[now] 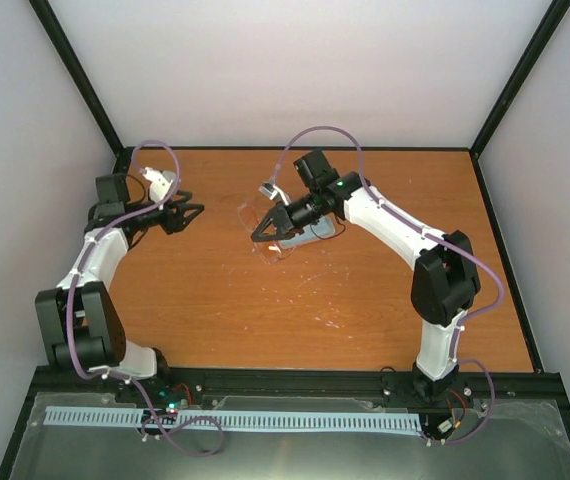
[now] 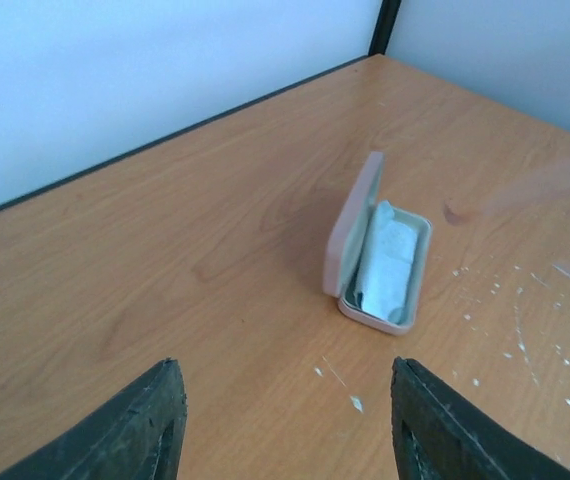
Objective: Organize the sunglasses
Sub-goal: Pick up the sunglasses from the center of the board, then fold the sunglasses.
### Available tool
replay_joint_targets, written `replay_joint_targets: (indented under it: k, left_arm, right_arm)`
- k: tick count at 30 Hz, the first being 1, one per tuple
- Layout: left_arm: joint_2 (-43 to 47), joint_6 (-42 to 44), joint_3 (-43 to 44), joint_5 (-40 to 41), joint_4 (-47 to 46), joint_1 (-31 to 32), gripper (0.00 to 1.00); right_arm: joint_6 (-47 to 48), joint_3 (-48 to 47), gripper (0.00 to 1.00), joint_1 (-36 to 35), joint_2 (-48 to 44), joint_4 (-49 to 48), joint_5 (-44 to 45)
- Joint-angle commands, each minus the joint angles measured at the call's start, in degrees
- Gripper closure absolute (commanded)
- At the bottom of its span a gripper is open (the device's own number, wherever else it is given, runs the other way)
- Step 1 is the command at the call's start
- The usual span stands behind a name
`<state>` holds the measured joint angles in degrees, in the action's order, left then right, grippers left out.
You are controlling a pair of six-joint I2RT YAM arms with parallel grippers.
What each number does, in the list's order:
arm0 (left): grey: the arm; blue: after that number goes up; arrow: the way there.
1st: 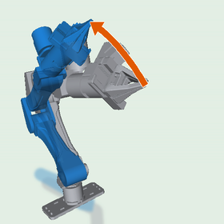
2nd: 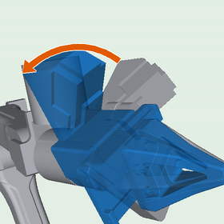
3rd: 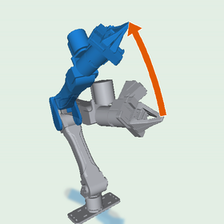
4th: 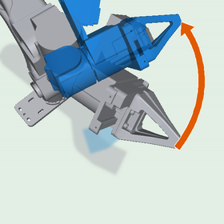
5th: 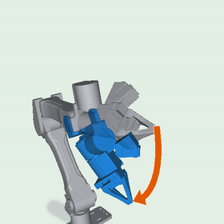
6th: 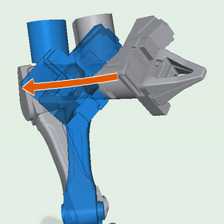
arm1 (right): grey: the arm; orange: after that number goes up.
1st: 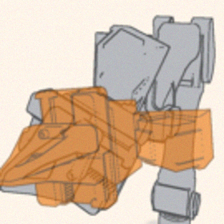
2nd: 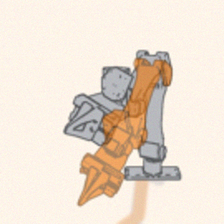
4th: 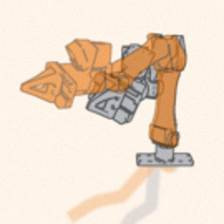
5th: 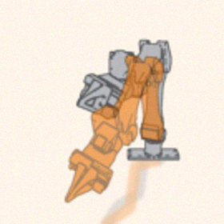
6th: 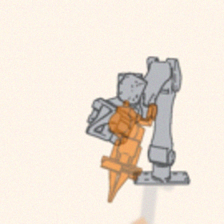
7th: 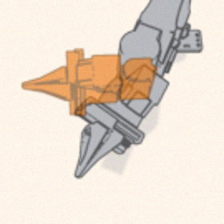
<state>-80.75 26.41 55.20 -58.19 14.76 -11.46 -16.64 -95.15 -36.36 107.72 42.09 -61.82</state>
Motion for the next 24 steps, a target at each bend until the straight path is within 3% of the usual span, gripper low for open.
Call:
replay_joint_targets:
  k: [1, 11, 24]
  left_arm:
    - [-2.81, -4.92, 5.4, 1.69, -8.41, 3.42, 0.43]
    - [-6.36, -10.81, 7.54, 2.53, -13.12, 16.36, 0.44]
    - [-5.67, -16.01, 7.09, -0.09, -14.63, 18.95, 0.49]
  right_arm:
    - [-2.34, 2.09, 0.97, -0.12, -1.81, -5.03, -6.42]
    - [-4.01, 0.54, 0.97, -0.56, -0.05, -8.0, -7.49]
    - [-7.83, -1.43, 0.97, -0.06, 2.52, -14.79, -4.36]
